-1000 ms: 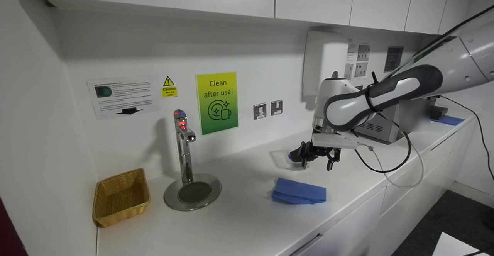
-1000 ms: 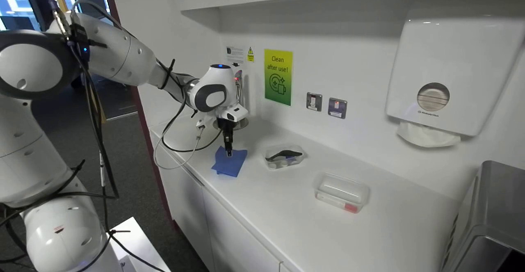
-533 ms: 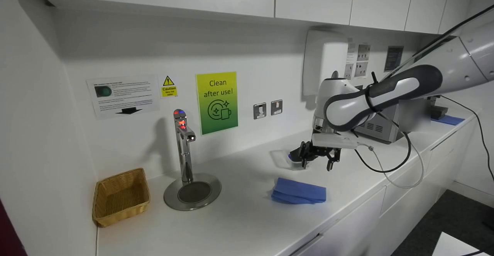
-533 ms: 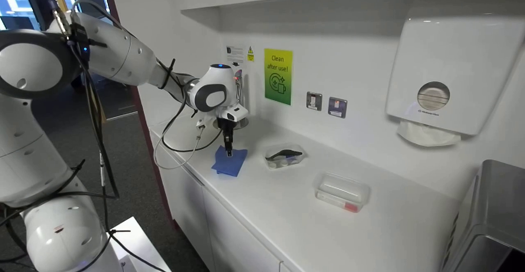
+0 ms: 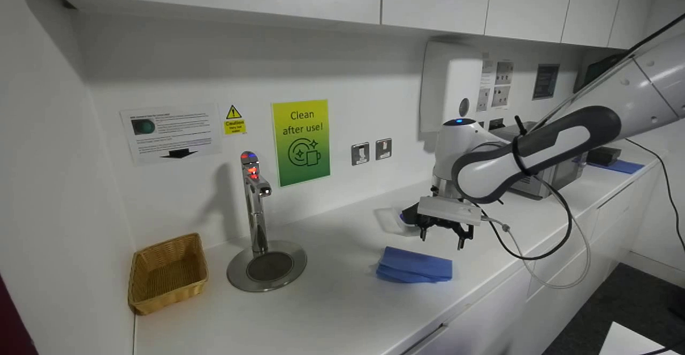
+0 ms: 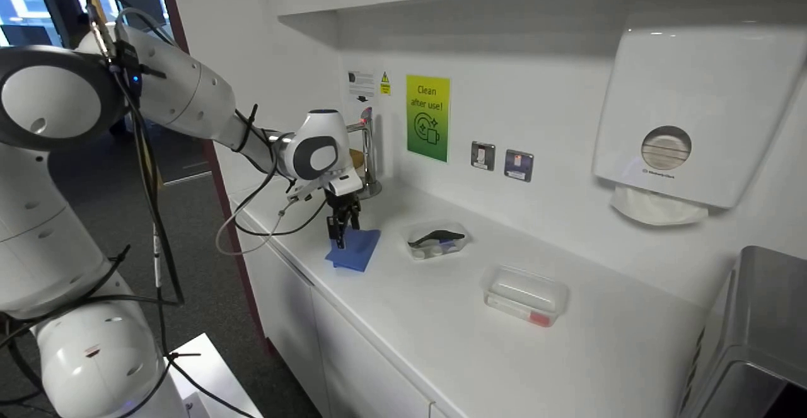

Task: Put the blue towel in the clear bowl on the left then remove the red marker from the bowl on the right.

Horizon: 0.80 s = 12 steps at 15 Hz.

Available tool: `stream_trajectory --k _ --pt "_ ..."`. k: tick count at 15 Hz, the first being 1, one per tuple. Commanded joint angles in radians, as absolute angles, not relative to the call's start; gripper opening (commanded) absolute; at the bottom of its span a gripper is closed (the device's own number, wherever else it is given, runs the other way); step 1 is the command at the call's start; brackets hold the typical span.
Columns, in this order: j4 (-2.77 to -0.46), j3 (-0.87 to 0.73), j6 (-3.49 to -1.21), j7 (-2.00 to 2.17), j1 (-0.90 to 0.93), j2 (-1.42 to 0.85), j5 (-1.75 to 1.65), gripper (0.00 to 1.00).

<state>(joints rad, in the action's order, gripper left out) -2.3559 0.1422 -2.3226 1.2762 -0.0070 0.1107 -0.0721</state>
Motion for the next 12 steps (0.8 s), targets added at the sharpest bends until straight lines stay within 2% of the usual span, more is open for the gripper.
stream_trajectory --k 1,12 --pt "-2.406 0.169 -2.356 1.537 0.018 0.14 -0.173 1.0" --pt "-2.568 0.194 -2.591 1.578 0.069 0.141 -0.429 1.0"
